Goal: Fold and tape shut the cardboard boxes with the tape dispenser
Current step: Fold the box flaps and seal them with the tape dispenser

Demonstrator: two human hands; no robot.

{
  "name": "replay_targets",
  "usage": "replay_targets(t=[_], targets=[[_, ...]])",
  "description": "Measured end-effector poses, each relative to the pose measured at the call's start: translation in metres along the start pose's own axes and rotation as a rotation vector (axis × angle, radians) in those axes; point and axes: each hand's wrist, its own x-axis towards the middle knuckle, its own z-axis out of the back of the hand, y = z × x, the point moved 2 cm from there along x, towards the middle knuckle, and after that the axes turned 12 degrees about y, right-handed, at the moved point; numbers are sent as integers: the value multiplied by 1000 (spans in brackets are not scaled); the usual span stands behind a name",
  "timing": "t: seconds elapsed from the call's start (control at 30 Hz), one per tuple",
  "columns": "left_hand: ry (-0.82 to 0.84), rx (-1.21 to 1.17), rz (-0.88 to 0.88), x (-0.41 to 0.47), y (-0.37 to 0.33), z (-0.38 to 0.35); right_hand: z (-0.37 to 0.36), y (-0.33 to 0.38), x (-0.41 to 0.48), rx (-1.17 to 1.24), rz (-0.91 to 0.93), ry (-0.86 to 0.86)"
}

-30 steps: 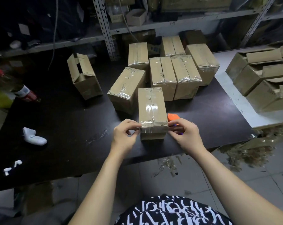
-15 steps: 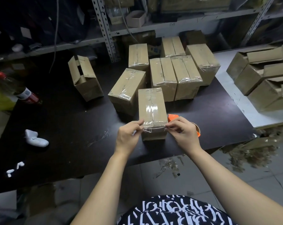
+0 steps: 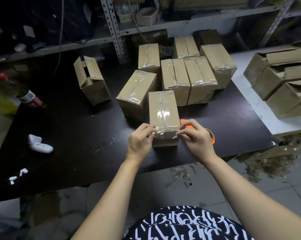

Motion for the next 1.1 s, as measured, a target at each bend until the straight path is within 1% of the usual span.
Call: replay_targets(t=[0.07,0.23,0.33,0.47,0.6,0.63,0.73,0.9,0.97,1.1], targets=[[-8,0,2,-1,-2,-1,-1,-1,0,11,-8,12],[-13,85,-92,-8,4,-3,1,-2,0,22,19,57],[-9,77,-109,-14,4,-7,-2,1,-1,27,-15,38],[-46,-30,-44,-18,1,-7,-5,5,3,21,-67,-4],[-62,-33,-11,-6,-3,-7,2,4,11,106,-93,39],[-62,-34,-3,-3,-3,-6,3,5,13,137,-129,49],[-34,-63,24,1,-1,-4,6,1,15,192,-315,82],[-21,-96,54,4,-3,0,6,-4,16,189,-408,103],[-38,-65,65,4,-5,1,2,-5,14,208,-425,112],[-106,1,86,0,-3,6,-8,-3,19,213,-386,143]])
